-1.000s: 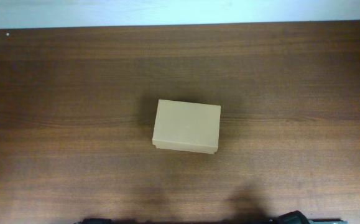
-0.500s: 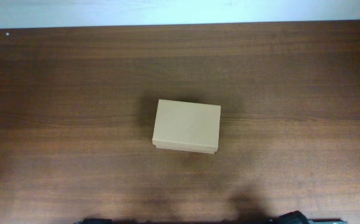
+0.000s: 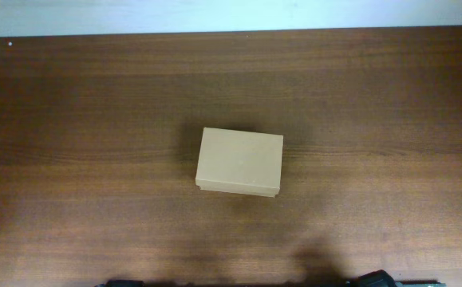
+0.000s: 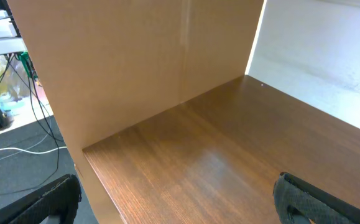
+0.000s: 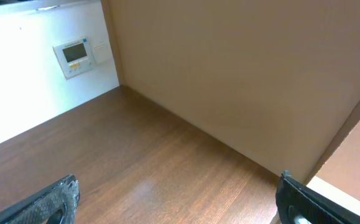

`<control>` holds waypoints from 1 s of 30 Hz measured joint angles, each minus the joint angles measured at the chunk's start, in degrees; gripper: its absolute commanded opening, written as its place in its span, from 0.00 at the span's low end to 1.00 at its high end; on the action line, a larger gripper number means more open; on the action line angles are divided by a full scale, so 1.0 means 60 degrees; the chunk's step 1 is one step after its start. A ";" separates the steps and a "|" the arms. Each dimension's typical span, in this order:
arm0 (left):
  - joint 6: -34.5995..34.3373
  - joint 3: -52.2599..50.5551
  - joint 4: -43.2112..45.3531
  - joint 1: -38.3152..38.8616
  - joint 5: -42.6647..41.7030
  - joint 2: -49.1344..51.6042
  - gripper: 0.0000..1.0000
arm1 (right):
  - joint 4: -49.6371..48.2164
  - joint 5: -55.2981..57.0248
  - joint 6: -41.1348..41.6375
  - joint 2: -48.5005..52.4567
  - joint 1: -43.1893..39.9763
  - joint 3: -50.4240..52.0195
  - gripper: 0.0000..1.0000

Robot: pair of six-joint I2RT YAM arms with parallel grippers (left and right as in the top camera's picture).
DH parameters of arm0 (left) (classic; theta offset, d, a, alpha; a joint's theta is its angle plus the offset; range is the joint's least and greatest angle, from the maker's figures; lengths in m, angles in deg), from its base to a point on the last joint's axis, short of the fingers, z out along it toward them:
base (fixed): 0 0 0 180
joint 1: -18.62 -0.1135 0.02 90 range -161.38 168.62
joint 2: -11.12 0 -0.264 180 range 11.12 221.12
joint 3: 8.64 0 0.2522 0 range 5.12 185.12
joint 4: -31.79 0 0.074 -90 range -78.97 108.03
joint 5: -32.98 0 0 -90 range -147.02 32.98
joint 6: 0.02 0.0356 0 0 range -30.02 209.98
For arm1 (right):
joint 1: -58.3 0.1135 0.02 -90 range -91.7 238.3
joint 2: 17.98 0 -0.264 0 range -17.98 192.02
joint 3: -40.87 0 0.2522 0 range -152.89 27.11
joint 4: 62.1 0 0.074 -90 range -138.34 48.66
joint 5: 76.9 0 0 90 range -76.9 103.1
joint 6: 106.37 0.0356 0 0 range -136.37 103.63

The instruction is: Pack container

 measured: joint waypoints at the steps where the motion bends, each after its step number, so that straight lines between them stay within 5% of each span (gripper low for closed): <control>1: 0.0000 0.0000 0.0000 0.0000 0.0000 0.0000 1.00 | 0.0000 0.0000 0.0004 0.0000 0.0000 0.0000 0.99; 21: 0.0000 0.0000 0.0000 0.0000 0.0000 0.0000 1.00 | -0.0208 0.0007 -0.0007 -0.0007 0.0000 0.0000 0.99; 27: -0.0004 -0.0007 0.0000 0.0000 0.0004 0.0000 1.00 | -0.3198 -0.0120 0.0033 -0.0084 -0.0328 0.0120 0.99; 30: -0.0004 -0.0015 -0.0004 0.0000 0.0000 0.0000 1.00 | -0.6040 -0.0761 0.0029 -0.0484 -0.0845 0.0754 0.99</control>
